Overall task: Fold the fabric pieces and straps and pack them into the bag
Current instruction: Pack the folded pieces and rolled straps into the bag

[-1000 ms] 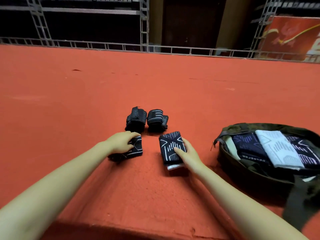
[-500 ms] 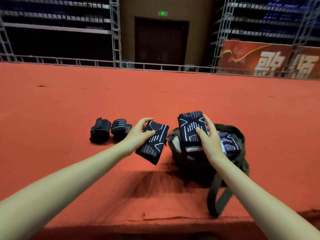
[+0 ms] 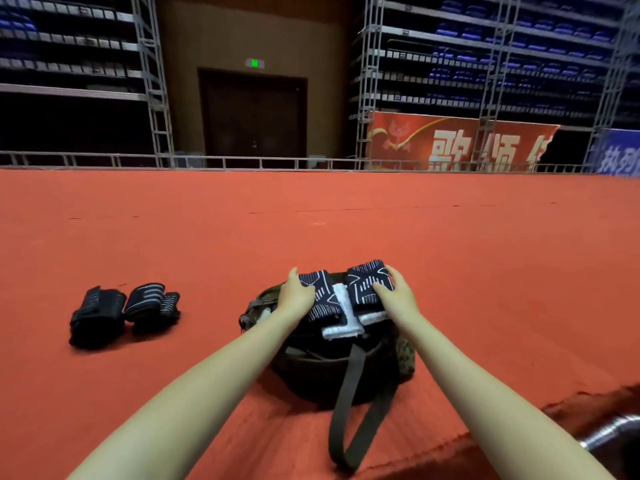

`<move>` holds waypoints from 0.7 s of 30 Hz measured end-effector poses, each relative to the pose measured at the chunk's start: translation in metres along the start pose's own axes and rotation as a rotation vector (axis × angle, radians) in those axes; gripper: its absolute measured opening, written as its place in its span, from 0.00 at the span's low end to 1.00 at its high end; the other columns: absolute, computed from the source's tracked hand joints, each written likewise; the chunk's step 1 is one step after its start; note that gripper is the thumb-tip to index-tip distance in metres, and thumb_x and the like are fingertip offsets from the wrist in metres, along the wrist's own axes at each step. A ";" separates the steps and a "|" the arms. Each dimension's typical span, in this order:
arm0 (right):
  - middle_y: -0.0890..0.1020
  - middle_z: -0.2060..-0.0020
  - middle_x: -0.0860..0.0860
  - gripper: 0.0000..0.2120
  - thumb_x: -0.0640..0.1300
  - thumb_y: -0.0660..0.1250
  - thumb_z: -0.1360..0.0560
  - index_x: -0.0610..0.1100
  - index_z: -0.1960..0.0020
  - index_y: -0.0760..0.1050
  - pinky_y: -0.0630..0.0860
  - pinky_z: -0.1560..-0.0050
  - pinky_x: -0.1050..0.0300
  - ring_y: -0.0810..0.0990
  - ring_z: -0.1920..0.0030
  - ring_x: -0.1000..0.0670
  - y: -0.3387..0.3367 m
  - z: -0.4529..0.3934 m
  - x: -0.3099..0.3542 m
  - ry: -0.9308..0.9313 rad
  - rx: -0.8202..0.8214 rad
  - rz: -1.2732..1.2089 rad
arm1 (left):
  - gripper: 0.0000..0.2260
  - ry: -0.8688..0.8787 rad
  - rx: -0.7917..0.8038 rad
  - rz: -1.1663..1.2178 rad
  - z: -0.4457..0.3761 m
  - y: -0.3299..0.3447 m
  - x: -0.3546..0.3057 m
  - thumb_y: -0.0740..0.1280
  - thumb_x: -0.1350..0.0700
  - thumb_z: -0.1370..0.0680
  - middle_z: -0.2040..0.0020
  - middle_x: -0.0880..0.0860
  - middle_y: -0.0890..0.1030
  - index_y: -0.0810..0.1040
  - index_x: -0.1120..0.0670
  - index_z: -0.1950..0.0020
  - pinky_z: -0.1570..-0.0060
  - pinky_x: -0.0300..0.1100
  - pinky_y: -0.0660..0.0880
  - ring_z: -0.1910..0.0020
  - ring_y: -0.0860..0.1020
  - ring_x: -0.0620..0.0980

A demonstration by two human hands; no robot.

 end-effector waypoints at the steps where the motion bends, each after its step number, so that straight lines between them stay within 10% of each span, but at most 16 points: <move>1: 0.76 0.36 0.47 0.24 0.38 0.63 0.24 0.44 0.29 0.67 0.69 0.37 0.56 0.75 0.38 0.48 0.004 -0.006 0.001 0.002 0.006 0.002 | 0.28 -0.010 -0.004 -0.068 -0.002 0.003 0.005 0.59 0.59 0.22 0.37 0.57 0.72 0.53 0.52 0.23 0.56 0.47 0.75 0.55 0.77 0.51; 5: 0.75 0.35 0.47 0.26 0.41 0.61 0.24 0.45 0.27 0.62 0.70 0.39 0.54 0.74 0.36 0.44 0.019 -0.020 -0.016 0.002 0.098 0.283 | 0.27 0.171 -0.063 -0.460 0.003 0.012 -0.004 0.59 0.57 0.21 0.26 0.60 0.56 0.54 0.54 0.23 0.35 0.50 0.63 0.28 0.56 0.58; 10: 0.74 0.35 0.46 0.26 0.52 0.60 0.22 0.48 0.26 0.63 0.66 0.37 0.49 0.66 0.33 0.43 0.015 -0.027 -0.029 -0.073 0.117 0.648 | 0.23 0.545 0.002 -0.687 0.010 0.044 -0.043 0.57 0.52 0.19 0.23 0.53 0.56 0.58 0.52 0.24 0.26 0.50 0.50 0.24 0.52 0.53; 15: 0.72 0.36 0.44 0.22 0.52 0.61 0.21 0.44 0.31 0.69 0.64 0.35 0.48 0.64 0.33 0.42 -0.025 -0.028 -0.050 0.015 -0.153 0.447 | 0.22 0.613 0.225 -0.712 0.004 0.103 -0.052 0.54 0.49 0.18 0.23 0.51 0.59 0.59 0.49 0.24 0.27 0.48 0.54 0.25 0.55 0.50; 18: 0.80 0.58 0.45 0.08 0.47 0.63 0.23 0.43 0.53 0.79 0.69 0.56 0.55 0.77 0.52 0.45 -0.021 -0.033 -0.073 0.135 0.020 0.300 | 0.22 0.634 0.235 -0.855 0.002 0.122 -0.036 0.52 0.47 0.18 0.23 0.50 0.59 0.58 0.47 0.24 0.27 0.48 0.53 0.24 0.54 0.49; 21: 0.66 0.76 0.51 0.20 0.42 0.62 0.23 0.45 0.72 0.64 0.58 0.72 0.59 0.64 0.72 0.52 -0.025 -0.041 -0.067 0.085 0.016 0.263 | 0.21 0.653 0.205 -0.875 0.003 0.124 -0.032 0.51 0.46 0.18 0.24 0.49 0.59 0.58 0.45 0.24 0.28 0.48 0.53 0.25 0.55 0.49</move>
Point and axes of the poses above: each hand's wrist, its own z-axis away from the middle knuckle, its own y-axis out of the palm, x = y × z, the point moved 8 cm from there along -z, towards the middle knuckle
